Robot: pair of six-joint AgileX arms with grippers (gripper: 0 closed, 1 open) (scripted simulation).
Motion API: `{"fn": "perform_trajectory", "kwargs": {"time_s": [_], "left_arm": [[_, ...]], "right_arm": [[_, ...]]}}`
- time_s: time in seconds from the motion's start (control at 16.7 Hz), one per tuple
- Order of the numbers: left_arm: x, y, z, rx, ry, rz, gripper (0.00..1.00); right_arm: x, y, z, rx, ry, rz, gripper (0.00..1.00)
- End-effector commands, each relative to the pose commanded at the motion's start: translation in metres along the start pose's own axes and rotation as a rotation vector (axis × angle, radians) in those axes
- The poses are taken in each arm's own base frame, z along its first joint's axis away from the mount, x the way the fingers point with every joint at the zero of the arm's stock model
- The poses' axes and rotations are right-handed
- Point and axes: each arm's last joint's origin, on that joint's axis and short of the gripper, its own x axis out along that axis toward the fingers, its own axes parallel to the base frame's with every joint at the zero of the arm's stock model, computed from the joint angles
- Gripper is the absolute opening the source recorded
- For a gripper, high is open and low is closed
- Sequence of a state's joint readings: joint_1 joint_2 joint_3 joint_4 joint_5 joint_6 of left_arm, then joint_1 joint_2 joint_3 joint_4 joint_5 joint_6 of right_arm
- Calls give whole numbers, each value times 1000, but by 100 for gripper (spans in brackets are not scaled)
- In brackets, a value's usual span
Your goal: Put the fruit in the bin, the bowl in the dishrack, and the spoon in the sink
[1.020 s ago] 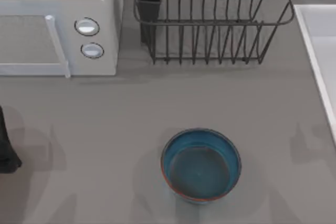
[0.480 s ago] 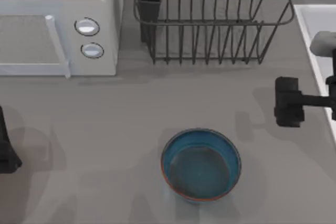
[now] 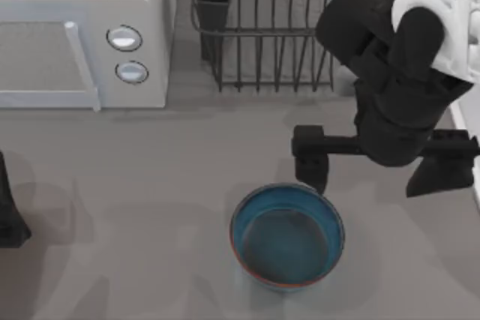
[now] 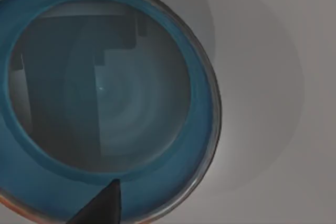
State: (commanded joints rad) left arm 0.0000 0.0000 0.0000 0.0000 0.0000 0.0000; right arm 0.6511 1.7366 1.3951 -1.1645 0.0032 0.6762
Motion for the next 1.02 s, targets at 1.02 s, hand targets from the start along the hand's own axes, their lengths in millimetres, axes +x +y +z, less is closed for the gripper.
{"fn": "perform_trajectory", "kwargs": {"time_s": [1.02], "left_arm": [[0,0,0,0,0,0,100]], "right_arm": [[88,14,-1,-12,45,-32,100]]}}
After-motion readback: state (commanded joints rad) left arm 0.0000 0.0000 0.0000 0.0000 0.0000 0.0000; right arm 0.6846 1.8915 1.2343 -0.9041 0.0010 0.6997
